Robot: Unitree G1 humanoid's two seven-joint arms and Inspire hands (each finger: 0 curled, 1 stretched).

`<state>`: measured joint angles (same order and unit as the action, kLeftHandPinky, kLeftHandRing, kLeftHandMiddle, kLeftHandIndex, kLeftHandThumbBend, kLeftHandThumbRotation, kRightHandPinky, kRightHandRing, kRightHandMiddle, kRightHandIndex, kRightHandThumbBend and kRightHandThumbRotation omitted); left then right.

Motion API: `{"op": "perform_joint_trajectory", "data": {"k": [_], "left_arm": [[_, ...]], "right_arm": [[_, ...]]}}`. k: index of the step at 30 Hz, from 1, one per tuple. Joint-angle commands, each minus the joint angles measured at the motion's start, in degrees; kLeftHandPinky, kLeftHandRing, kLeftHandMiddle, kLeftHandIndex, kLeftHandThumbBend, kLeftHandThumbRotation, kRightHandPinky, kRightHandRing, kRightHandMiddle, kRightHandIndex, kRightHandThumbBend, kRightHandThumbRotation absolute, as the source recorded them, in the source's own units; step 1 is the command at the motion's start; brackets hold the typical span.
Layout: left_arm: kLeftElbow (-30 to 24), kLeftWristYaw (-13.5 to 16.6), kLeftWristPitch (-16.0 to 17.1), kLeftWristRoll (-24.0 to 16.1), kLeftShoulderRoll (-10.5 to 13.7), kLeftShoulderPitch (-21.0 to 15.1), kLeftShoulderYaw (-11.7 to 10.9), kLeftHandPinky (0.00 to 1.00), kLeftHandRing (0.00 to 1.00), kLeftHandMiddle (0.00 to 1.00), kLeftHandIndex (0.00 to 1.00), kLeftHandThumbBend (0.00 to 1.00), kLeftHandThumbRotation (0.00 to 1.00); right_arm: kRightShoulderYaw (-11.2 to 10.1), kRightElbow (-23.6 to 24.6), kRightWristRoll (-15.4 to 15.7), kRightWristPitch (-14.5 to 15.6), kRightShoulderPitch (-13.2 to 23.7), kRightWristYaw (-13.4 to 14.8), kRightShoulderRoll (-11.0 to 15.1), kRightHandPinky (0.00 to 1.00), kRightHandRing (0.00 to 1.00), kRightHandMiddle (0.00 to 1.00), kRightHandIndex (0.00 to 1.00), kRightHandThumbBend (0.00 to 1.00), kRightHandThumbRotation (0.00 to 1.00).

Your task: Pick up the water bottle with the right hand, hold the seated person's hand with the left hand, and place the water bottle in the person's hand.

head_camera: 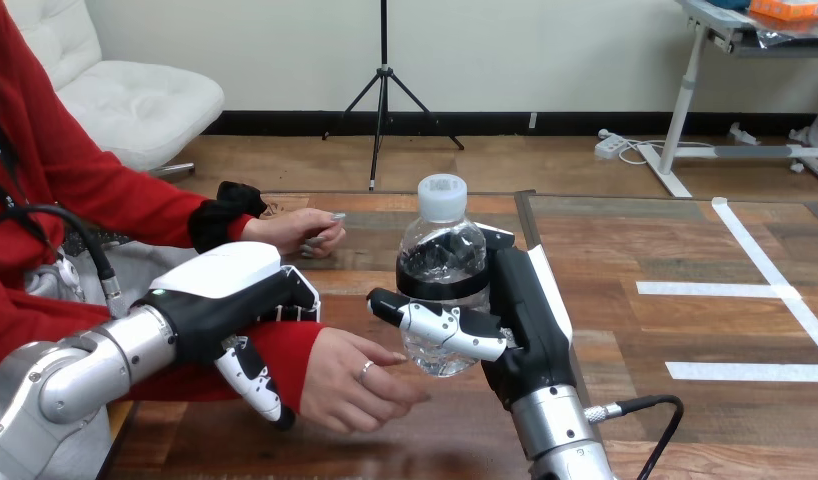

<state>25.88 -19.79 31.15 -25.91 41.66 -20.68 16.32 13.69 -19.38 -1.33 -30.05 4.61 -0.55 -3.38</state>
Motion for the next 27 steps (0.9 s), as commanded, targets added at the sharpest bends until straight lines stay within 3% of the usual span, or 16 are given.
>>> {"op": "perform_joint_trajectory", "data": {"k": [1, 5, 11, 17, 20, 23, 27], "left_arm": [[-10.98, 0.01, 0.75, 5.93, -3.83, -5.22, -3.45, 0.23, 0.29, 0.36, 0.36, 0.97, 0.00], [-11.06, 0.02, 1.88, 6.83, -4.08, -5.23, -3.48, 0.24, 0.30, 0.37, 0.37, 0.99, 0.00], [-13.42, -1.56, 0.72, 7.68, -3.90, -5.11, -3.51, 0.25, 0.30, 0.37, 0.39, 0.99, 0.00], [-14.44, -2.82, 1.40, 9.05, -3.79, -5.26, -3.65, 0.27, 0.32, 0.39, 0.41, 0.97, 0.00], [-11.23, -1.45, 7.30, 9.15, -3.85, -6.45, -3.36, 0.28, 0.34, 0.40, 0.43, 0.97, 0.00], [-11.29, -2.14, 7.24, 9.67, -3.80, -6.63, -3.32, 0.31, 0.37, 0.43, 0.47, 0.94, 0.00], [-10.23, -3.11, 8.32, 10.61, -3.68, -7.21, -3.19, 0.35, 0.40, 0.46, 0.52, 0.85, 0.00]], "right_arm": [[2.27, -0.10, -0.18, -6.45, 8.03, 0.92, -10.31, 0.16, 0.21, 0.27, 0.29, 0.72, 0.00], [2.51, -0.89, -0.70, -7.60, 8.18, 0.63, -10.73, 0.16, 0.21, 0.27, 0.28, 0.72, 0.00], [3.32, -0.68, -1.75, -6.98, 7.81, 0.24, -11.52, 0.16, 0.21, 0.27, 0.28, 0.72, 0.00], [4.35, -1.54, -2.76, -9.44, 7.99, -1.33, -11.72, 0.16, 0.21, 0.27, 0.29, 0.71, 0.00], [4.76, -2.16, -2.48, -10.39, 7.92, -1.21, -12.13, 0.16, 0.21, 0.27, 0.29, 0.72, 0.00], [5.36, -2.62, -4.60, -11.38, 7.68, -3.05, -12.87, 0.16, 0.21, 0.27, 0.30, 0.72, 0.00], [5.74, -3.37, -3.48, -12.47, 7.72, -2.63, -13.13, 0.16, 0.22, 0.28, 0.30, 0.73, 0.00]]}}
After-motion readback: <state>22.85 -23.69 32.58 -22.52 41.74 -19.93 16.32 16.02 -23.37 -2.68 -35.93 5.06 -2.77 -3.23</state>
